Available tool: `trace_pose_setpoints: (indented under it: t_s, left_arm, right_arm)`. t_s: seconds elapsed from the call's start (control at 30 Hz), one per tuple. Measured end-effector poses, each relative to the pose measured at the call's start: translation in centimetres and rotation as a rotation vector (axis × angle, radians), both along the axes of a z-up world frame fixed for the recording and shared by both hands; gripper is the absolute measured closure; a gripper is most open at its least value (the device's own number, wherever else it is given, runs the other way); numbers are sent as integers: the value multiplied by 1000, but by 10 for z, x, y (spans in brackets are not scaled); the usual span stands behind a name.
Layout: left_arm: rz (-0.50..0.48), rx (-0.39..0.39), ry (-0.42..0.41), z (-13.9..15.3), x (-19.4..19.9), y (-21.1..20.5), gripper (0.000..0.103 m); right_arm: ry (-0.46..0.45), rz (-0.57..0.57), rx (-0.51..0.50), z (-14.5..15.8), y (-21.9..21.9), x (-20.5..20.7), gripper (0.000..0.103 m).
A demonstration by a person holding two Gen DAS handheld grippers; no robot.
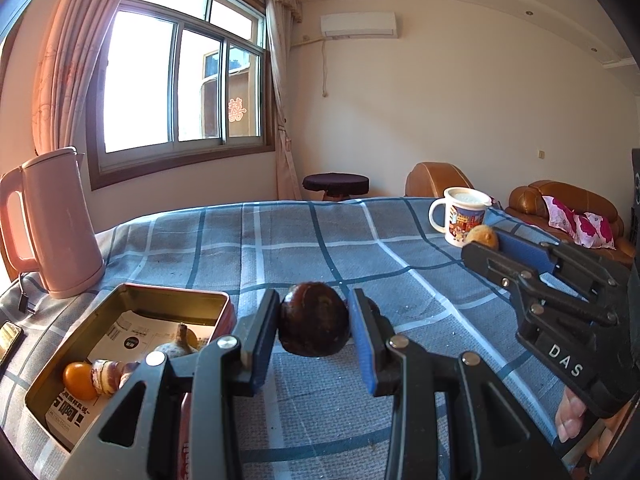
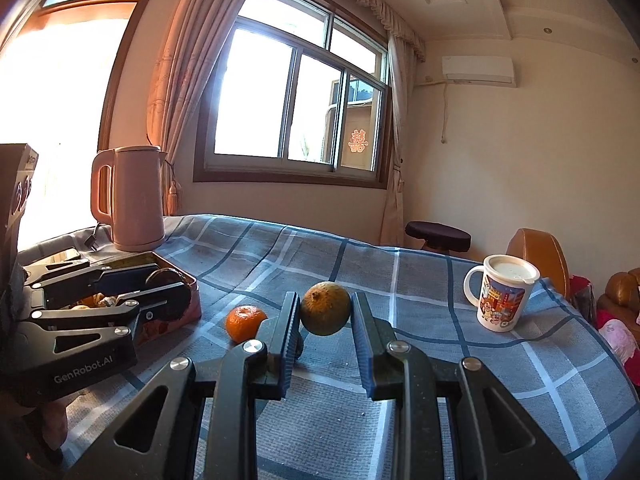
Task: Organize fruits
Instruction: 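Carry the dark brown fruit with left tool while right tool carries small fruit to tin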
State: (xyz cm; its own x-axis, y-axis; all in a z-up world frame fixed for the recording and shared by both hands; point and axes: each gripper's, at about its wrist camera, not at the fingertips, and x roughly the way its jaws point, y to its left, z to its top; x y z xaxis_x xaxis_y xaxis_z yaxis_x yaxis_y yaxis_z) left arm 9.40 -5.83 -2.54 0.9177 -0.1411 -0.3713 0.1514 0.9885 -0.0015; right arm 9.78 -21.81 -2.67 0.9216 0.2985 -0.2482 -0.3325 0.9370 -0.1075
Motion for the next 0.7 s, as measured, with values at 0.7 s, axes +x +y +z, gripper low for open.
trace_pose_setpoints:
  t_s: [0.7]
  left_arm:
    - [67, -27, -1, 5, -11, 36, 65]
  right_arm:
    - [10, 95, -12, -1, 44, -1, 75]
